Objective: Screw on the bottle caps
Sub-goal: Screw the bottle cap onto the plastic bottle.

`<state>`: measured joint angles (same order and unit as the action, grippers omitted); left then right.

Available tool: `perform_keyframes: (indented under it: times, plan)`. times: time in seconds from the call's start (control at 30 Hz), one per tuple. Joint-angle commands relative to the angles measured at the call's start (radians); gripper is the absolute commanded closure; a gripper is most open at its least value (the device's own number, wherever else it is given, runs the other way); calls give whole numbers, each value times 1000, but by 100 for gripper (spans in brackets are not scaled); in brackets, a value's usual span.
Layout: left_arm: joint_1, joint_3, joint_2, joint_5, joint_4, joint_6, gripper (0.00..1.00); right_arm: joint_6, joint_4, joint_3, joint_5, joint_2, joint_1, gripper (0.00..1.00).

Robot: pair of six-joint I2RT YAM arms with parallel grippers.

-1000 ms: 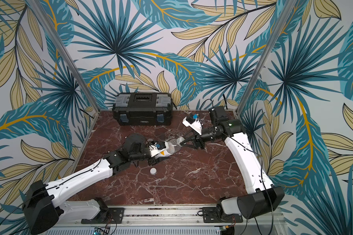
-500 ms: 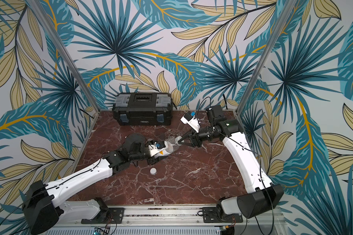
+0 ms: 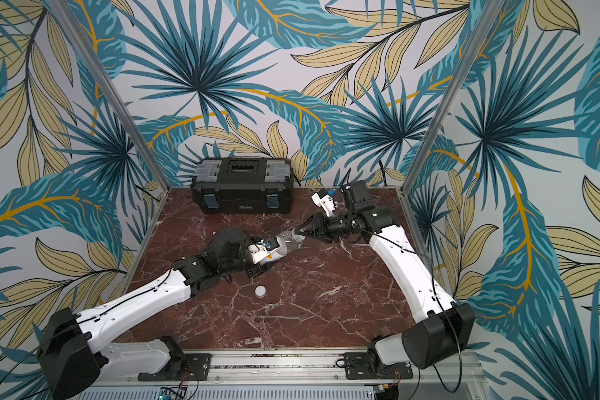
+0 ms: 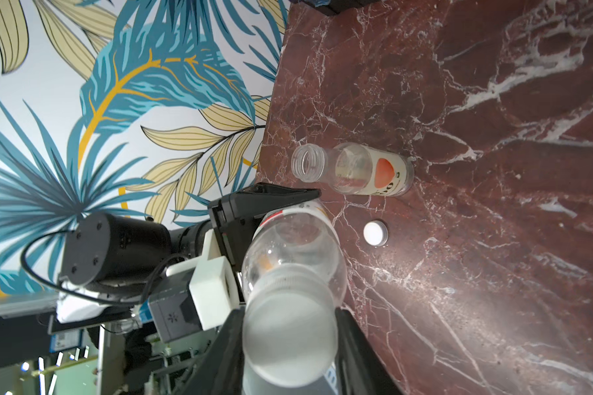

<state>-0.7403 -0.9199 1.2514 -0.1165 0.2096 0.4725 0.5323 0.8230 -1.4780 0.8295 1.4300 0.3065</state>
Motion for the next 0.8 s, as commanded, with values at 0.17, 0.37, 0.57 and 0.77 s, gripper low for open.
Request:
perform_keyframes:
  times: [0.17, 0.37, 0.57, 0.77]
  plan:
    - [-45, -88, -9, -23, -131, 42, 100, 315, -148, 61, 101, -15, 36, 100]
    - [-48, -89, 9, 24, -126, 18, 100, 275, -126, 43, 71, -11, 35, 94]
    - [-49, -82, 34, 59, -110, -4, 100, 236, -129, 14, 47, 4, 34, 78]
    - [-46, -88, 67, 77, -71, 1, 100, 155, -112, -74, -21, 10, 28, 48]
